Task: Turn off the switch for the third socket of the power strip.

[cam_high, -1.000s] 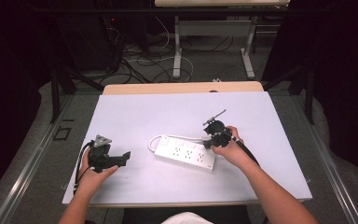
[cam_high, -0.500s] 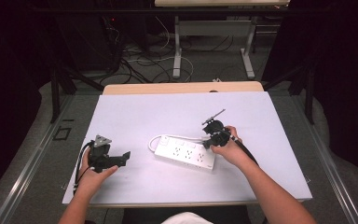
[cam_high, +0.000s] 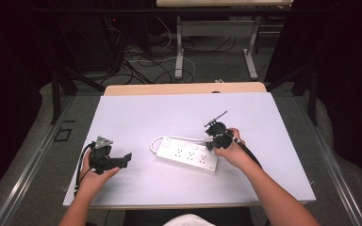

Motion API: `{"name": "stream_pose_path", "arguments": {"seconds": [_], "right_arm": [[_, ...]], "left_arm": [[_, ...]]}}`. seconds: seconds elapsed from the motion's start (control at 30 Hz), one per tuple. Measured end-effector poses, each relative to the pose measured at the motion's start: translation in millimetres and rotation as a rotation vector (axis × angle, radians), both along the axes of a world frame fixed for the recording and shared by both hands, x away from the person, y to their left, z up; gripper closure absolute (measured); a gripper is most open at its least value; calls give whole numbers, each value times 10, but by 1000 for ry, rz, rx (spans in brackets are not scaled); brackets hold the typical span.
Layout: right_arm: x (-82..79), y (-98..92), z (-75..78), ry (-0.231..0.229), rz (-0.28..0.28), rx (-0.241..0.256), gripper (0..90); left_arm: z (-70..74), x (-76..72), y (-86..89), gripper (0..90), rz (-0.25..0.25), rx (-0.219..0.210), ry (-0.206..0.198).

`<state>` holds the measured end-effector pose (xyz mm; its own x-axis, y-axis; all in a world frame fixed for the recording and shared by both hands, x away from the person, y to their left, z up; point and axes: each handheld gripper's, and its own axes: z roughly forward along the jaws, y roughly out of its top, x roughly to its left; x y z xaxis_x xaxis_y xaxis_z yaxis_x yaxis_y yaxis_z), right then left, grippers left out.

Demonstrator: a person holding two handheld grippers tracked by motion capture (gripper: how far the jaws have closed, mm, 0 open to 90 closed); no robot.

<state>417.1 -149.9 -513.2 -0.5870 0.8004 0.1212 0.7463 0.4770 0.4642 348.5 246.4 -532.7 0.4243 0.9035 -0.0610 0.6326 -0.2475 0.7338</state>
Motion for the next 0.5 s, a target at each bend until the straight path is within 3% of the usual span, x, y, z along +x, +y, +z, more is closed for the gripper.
{"name": "stream_pose_path", "arguments": {"seconds": [0.03,0.17,0.2,0.5], "right_arm": [[15,-14,-8,-21,28,4,900],[5,-4,1,-2,11,-2,900],[17,-17,-3,-16,31,0,900],[17,-15,-4,-17,29,2,900]], "left_arm": [[0,0,-2,77,0,0,0],[1,0,-4,77,0,-1,0],[0,1,-3,77,1,2,2],[0,1,-1,79,0,0,1]]}}
